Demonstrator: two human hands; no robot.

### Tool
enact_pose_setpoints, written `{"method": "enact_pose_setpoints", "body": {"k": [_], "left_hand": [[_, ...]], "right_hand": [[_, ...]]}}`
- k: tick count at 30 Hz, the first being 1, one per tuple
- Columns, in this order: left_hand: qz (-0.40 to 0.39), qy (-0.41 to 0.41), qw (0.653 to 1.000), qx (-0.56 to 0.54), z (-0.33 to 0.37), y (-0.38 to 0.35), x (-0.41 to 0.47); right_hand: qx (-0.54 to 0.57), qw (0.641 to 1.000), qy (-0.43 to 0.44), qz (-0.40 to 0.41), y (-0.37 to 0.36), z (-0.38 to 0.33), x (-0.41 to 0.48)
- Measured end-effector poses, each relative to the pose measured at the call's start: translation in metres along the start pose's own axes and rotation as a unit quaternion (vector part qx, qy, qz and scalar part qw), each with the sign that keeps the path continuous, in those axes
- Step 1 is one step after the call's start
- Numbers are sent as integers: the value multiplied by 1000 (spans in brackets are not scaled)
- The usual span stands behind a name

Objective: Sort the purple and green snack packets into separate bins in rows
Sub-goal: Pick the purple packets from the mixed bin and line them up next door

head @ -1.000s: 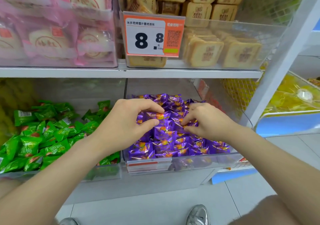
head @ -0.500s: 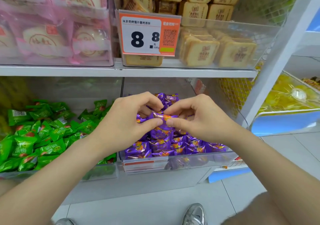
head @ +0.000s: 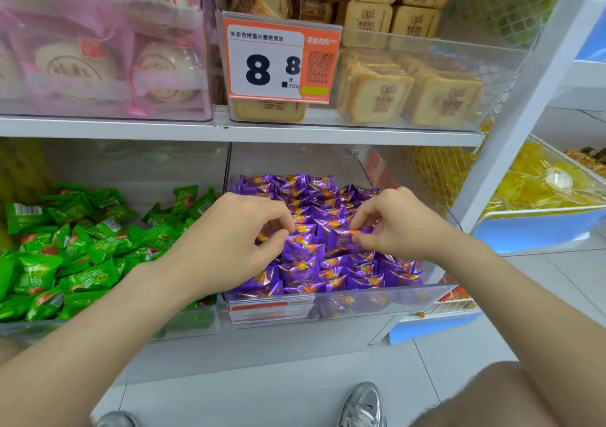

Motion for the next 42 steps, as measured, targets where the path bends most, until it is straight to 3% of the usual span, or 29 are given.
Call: {"method": "enact_pose_setpoints", "body": {"k": [9, 18, 25, 28, 30, 34, 37, 42], "left_hand": [[-7, -1, 1000, 0, -1, -2, -1], [-12, 4, 1000, -10, 2, 0, -5], [80, 35, 996, 19, -4, 40, -17], [137, 151, 978, 40, -38, 74, -26], [100, 266, 955, 84, -84, 87, -39], [-96, 392, 900, 167, -166, 86, -65], [-203, 369, 890, 175, -200, 71, -65], [-284, 327, 894, 112, -226, 47, -67]], "right_hand": [[-21, 997, 80, -7, -19, -20, 10], [-48, 995, 92, -2, -11, -37, 5], [42, 997, 53, 22, 12, -76, 1], [87, 992, 78, 46, 21, -118, -2], [105, 986, 112, 58, 23, -153, -4], [92, 980, 166, 64, 8, -205, 3], [92, 976, 174, 91, -1, -219, 17], [70, 977, 157, 128, -7, -221, 41]]}}
Point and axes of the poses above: each hand's wrist, its own x-axis towards the middle knuckle, its own y-axis out of the back of the hand, z = x × y, the point moved 10 cm from there along x, towards the middle knuckle, and after that the axes turned 6 degrees about -x, right-handed, at the moved point
